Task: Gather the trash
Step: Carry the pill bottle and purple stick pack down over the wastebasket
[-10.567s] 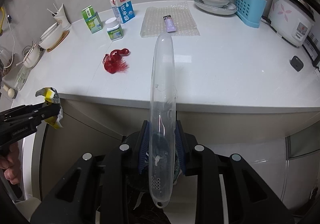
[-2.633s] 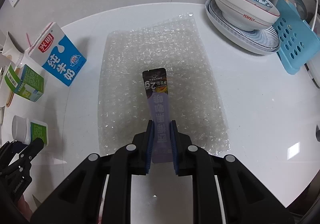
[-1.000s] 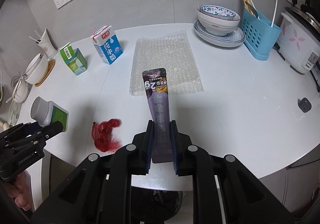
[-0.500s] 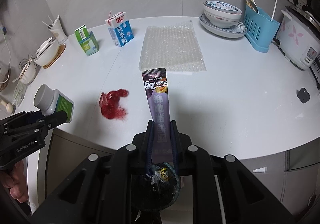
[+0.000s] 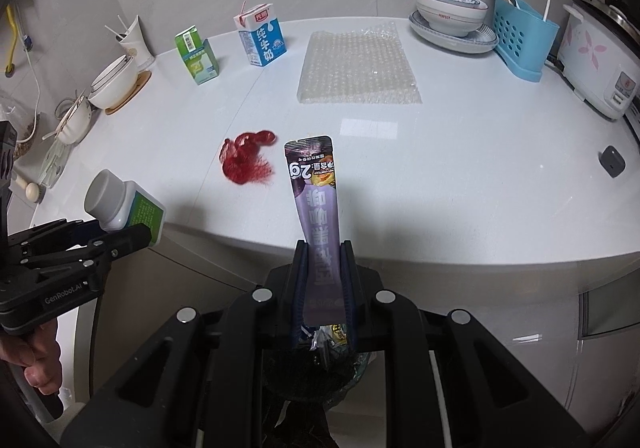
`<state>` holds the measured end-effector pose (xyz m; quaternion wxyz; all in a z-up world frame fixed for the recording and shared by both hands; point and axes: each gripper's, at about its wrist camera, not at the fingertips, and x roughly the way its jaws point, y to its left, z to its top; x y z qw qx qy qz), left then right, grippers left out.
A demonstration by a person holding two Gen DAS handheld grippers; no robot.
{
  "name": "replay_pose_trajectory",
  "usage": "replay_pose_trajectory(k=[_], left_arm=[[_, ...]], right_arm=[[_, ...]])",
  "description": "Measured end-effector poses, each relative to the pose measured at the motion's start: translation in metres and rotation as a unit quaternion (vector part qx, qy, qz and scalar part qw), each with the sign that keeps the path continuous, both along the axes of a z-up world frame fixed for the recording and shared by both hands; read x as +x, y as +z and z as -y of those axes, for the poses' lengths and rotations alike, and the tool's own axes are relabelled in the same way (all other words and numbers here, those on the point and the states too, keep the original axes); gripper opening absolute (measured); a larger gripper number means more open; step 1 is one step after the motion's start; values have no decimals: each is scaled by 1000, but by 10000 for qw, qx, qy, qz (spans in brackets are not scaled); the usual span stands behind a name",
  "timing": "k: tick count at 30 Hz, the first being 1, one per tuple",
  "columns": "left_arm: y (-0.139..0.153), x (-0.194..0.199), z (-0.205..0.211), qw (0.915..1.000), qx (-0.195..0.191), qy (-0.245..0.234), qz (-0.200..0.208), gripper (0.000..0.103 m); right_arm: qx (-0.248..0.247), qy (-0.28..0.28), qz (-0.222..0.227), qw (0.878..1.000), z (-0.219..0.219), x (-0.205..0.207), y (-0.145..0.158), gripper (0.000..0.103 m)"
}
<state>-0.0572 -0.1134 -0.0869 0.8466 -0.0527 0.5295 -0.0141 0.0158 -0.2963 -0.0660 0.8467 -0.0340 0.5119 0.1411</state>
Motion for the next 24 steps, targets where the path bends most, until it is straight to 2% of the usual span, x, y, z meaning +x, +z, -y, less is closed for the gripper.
replay_pose_trajectory(k=[13, 24], left_arm=[[-43, -36, -1, 9995, -159, -50, -252, 43], [-93, -49, -8, 9994, -273, 35, -209, 43]], right_arm=[[168, 253, -317, 9990, 2, -47, -37, 15], [109, 571, -703, 9958, -10, -72, -89, 15]])
